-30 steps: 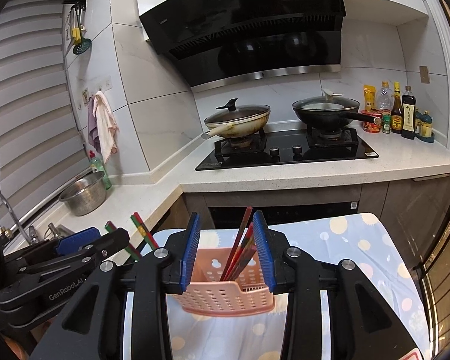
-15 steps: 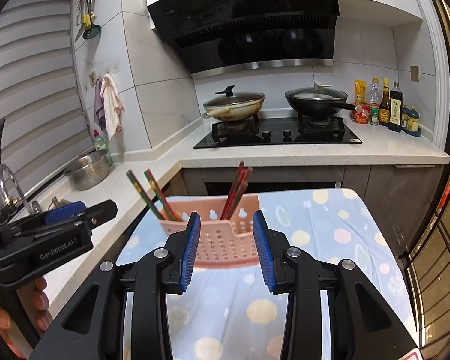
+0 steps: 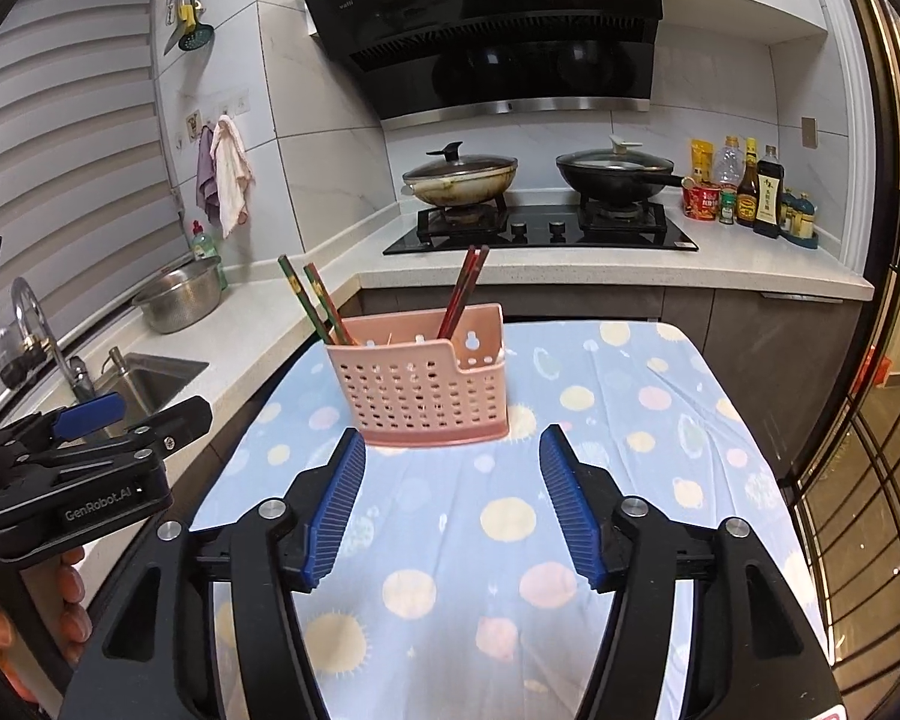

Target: Organize utensils

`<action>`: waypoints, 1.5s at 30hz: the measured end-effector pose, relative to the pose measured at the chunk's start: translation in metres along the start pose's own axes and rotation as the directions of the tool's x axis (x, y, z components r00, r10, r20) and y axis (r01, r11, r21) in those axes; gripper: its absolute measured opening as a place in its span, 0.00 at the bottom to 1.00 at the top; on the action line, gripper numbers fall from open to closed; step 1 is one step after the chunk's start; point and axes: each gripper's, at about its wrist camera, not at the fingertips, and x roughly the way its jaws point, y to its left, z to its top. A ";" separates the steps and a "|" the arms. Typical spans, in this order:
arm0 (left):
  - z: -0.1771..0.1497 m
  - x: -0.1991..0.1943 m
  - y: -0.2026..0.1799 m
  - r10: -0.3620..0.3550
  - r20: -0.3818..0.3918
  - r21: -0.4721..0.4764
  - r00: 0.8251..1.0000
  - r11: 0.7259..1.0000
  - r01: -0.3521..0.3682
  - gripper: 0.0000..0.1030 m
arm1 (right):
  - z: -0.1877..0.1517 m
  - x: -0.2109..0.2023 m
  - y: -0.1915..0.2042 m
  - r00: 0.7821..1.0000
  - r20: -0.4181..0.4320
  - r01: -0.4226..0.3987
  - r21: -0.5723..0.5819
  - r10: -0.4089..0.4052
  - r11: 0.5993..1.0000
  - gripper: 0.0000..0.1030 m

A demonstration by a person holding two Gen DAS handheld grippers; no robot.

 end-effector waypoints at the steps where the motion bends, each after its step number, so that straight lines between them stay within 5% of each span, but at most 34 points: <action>1: -0.004 -0.003 0.000 0.003 -0.001 0.001 1.000 1.000 -0.003 0.86 | -0.002 -0.002 0.000 1.000 -0.005 -0.001 -0.001 0.001 1.000 0.61; 12: -0.042 -0.019 0.006 0.037 -0.047 -0.024 0.998 0.999 -0.039 0.93 | -0.032 -0.023 0.002 0.999 -0.026 0.019 -0.031 -0.020 0.999 0.81; 45: -0.092 -0.048 0.000 0.097 -0.084 0.010 0.992 0.995 -0.096 0.93 | -0.081 -0.053 0.004 0.998 -0.038 0.049 -0.052 -0.051 0.997 0.83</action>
